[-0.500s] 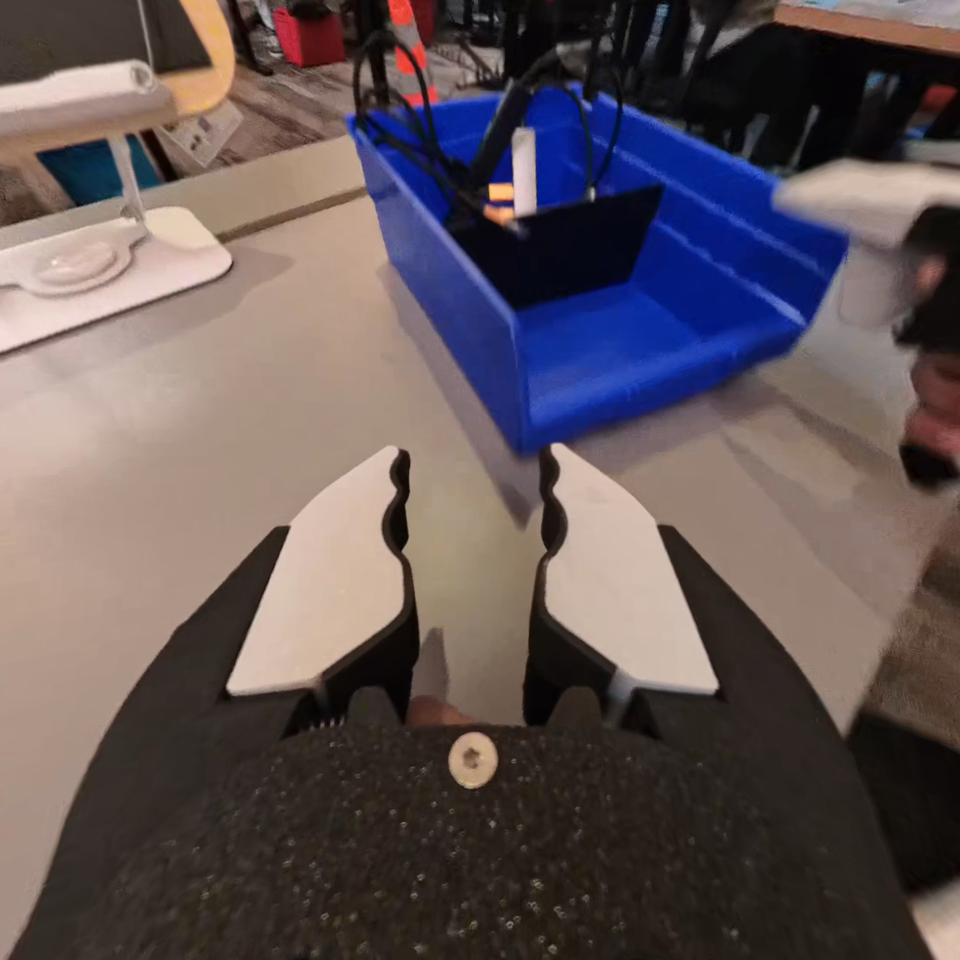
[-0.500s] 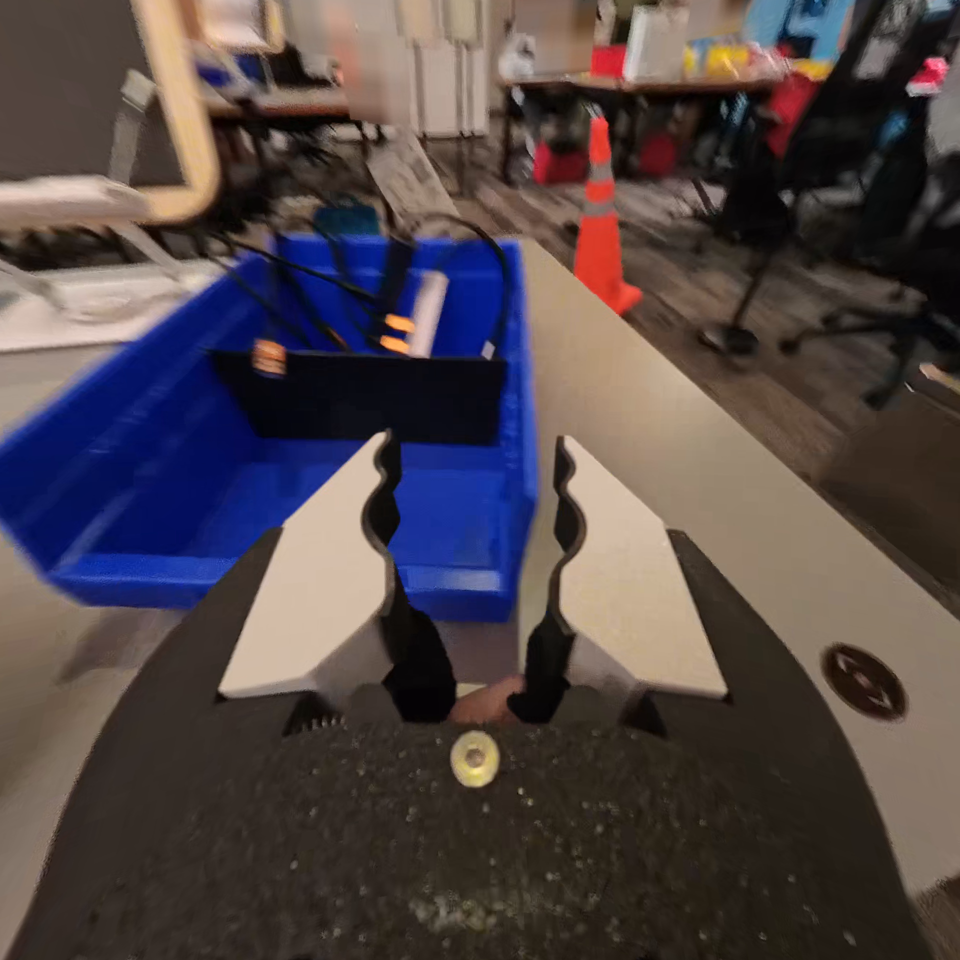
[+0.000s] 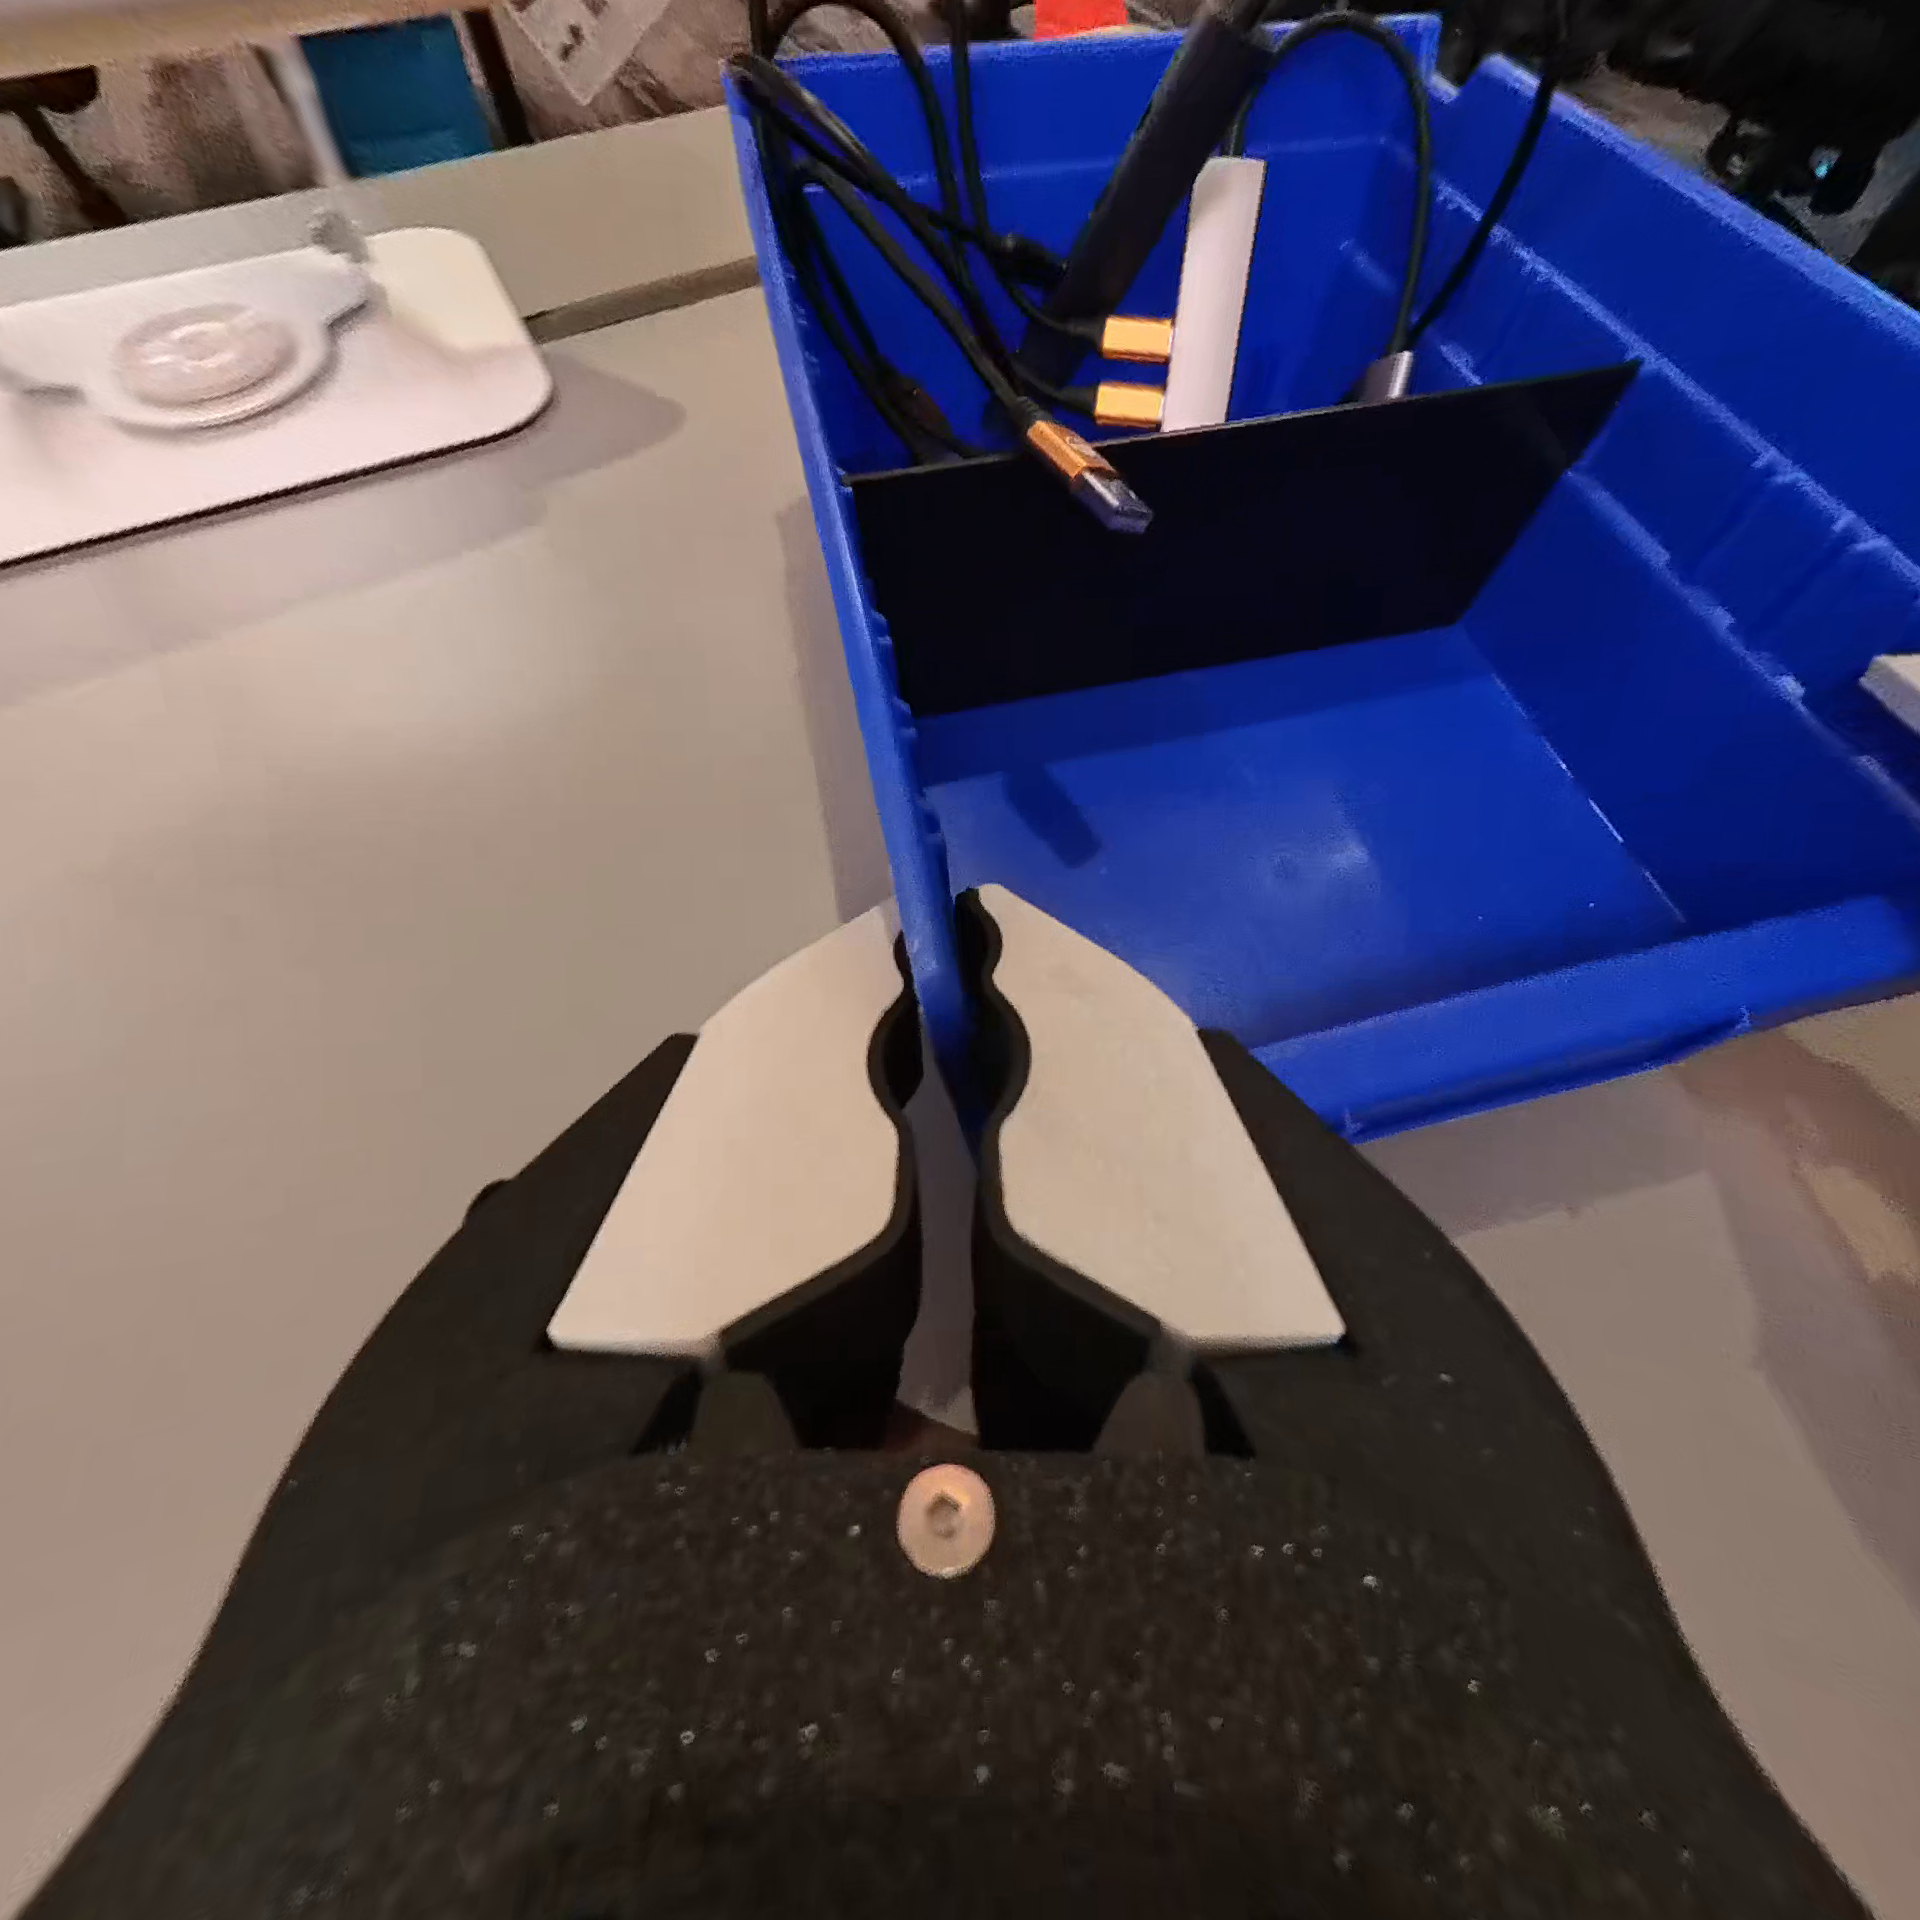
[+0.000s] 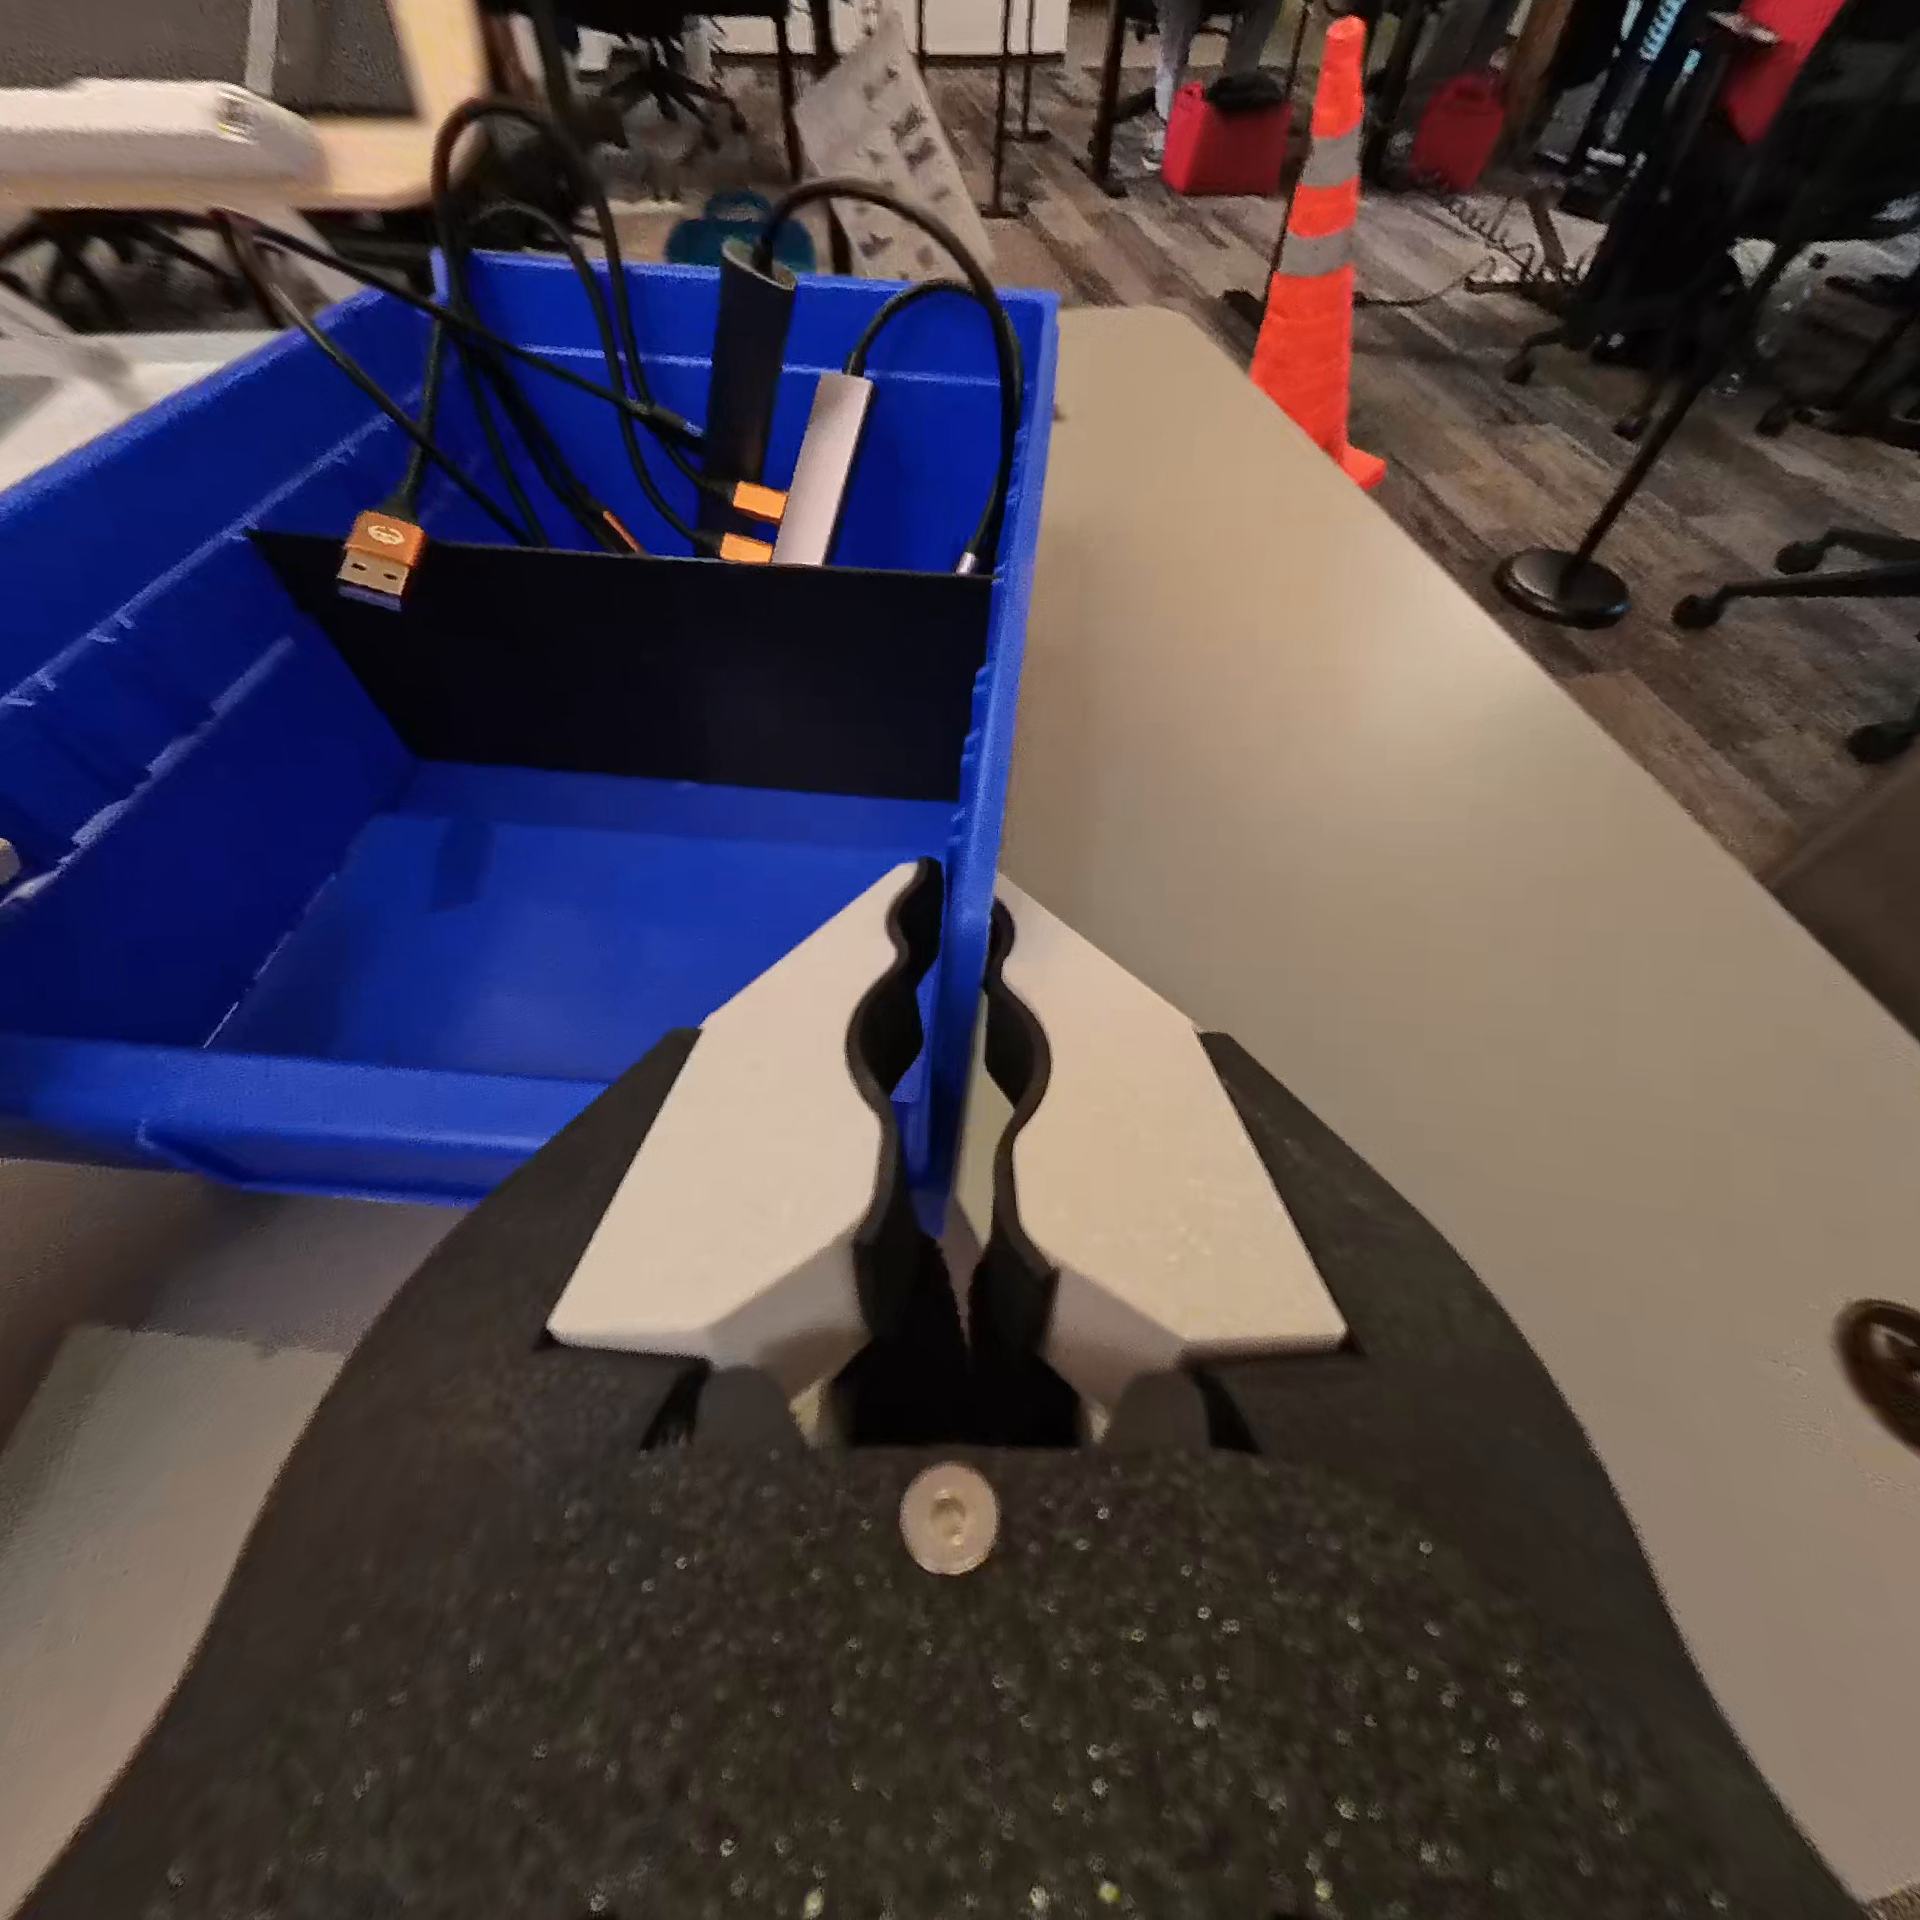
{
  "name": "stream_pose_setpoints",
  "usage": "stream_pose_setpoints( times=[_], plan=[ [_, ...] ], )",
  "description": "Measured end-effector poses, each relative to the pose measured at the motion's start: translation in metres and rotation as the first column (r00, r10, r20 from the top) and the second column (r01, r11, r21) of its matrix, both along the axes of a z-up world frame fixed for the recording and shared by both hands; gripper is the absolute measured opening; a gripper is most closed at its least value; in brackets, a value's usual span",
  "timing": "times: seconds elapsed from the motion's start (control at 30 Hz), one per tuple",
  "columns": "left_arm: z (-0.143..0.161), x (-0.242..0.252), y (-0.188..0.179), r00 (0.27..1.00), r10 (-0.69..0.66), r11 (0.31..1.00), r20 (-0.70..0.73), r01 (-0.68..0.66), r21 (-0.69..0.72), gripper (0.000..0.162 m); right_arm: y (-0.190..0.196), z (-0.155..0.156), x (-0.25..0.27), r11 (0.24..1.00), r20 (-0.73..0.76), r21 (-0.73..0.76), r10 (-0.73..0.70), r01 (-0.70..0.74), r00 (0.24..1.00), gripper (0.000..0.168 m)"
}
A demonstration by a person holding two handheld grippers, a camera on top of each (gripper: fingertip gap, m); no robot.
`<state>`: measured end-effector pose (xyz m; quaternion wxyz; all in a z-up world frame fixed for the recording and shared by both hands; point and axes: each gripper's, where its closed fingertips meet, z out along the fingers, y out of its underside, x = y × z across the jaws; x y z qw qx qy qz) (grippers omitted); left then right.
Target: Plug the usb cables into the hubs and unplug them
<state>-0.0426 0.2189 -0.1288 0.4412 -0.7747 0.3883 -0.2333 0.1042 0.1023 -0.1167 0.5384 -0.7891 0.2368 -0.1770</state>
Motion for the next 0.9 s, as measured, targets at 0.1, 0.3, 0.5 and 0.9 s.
stream_pose_setpoints(
  times=[0.1, 0.3, 0.5, 0.9],
  plan=[
    [0.012, -0.054, 0.008, 0.997, 0.070, 0.997, 0.020, -0.071, 0.036, 0.004, 0.022, 0.011, -0.048, 0.996, 0.011, 0.038, 0.078, -0.079, 0.997, 0.003],
    [0.024, -0.185, 0.049, 0.967, 0.253, 0.965, 0.005, -0.253, 0.068, 0.004, 0.094, 0.015, -0.162, 0.952, 0.062, 0.010, 0.305, -0.307, 0.950, 0.004],
    [0.000, -0.250, 0.083, 0.935, 0.354, 0.935, -0.036, -0.353, 0.032, 0.004, 0.139, -0.010, -0.216, 0.924, 0.059, -0.041, 0.383, -0.381, 0.922, 0.005],
    [0.076, -0.411, 0.123, 0.822, 0.401, 0.908, 0.405, -0.416, -0.055, 0.033, 0.091, 0.021, -0.244, 0.725, 0.080, 0.068, 0.680, -0.685, 0.729, 0.024]
  ],
)
